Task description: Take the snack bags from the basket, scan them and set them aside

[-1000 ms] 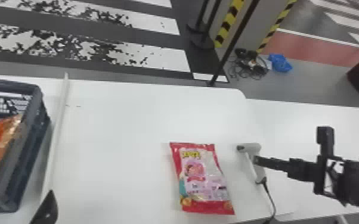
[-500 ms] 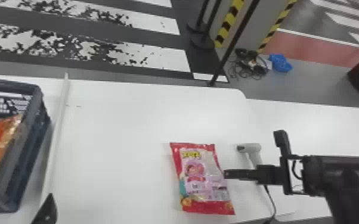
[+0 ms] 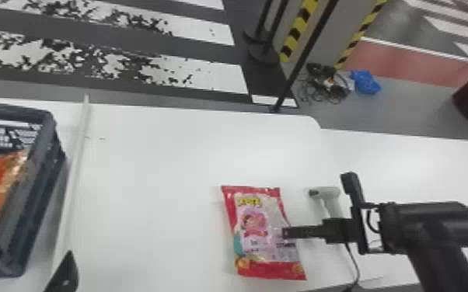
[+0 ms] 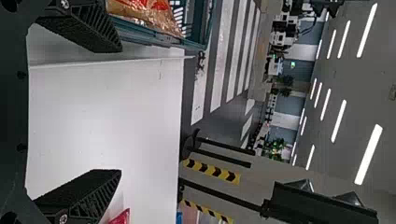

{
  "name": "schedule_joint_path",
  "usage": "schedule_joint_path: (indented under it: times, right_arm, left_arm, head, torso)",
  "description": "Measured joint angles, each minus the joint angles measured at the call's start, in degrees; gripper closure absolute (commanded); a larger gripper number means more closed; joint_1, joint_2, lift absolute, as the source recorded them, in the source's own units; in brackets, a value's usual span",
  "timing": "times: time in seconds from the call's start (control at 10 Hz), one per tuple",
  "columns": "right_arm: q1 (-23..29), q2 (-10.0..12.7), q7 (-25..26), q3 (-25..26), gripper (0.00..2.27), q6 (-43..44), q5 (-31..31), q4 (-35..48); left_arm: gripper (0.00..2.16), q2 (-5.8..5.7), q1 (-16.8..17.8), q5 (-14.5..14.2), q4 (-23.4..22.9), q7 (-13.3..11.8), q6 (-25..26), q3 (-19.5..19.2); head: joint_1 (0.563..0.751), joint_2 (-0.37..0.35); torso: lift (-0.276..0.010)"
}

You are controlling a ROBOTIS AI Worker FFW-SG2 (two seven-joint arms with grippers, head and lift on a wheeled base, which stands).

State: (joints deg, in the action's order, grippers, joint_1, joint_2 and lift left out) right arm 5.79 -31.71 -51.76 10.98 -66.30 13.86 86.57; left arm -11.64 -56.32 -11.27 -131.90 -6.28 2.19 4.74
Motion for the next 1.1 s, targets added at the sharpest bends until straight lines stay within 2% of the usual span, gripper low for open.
schedule_joint_path:
  times: [0.1, 0.2, 0.3, 0.4, 0.7, 1.1]
  right_arm:
    - [0.05, 0.17, -0.11, -0.51, 0.13, 0.0, 0.57, -0.07]
    - [0.0, 0.25, -0.43, -0.92, 0.34, -0.41, 1.11, -0.08]
    - [-0.32, 0.26, -1.21, -1.47, 0.96, -1.22, 1.43, -0.08]
    - [-0.67, 0.25, -2.47, -2.29, 2.25, -1.74, 1.42, -0.08]
    - [-0.59, 0.25, -5.92, -1.62, 2.25, 0.86, 1.98, 0.06]
    - [2.05, 0.39, -6.33, 2.14, 2.25, 1.53, 4.72, 3.36]
  left_arm:
    - [0.07, 0.03, 0.23, 0.3, -0.06, 0.16, 0.04, 0.42]
    - [0.07, 0.04, 0.38, 0.5, -0.1, 0.31, 0.05, 0.72]
    - [0.07, 0.04, 0.52, 0.61, -0.07, 0.43, 0.06, 0.85]
    - [0.07, 0.04, 0.61, 0.63, 0.16, 0.48, 0.06, 0.87]
    - [0.07, 0.04, 0.74, 0.64, 0.33, 0.47, 0.06, 0.87]
    - [0.07, -0.05, 0.85, 0.61, 0.2, 0.39, 0.05, 0.88]
  head:
    - [0.695, -0.35]
    - [0.695, -0.35]
    - [0.695, -0.35]
    - [0.695, -0.35]
    - [0.695, -0.342]
    - [0.695, -0.345]
  torso:
    - [-0.075]
    - [-0.075]
    - [-0.075]
    - [-0.075]
    - [-0.075]
    - [-0.075]
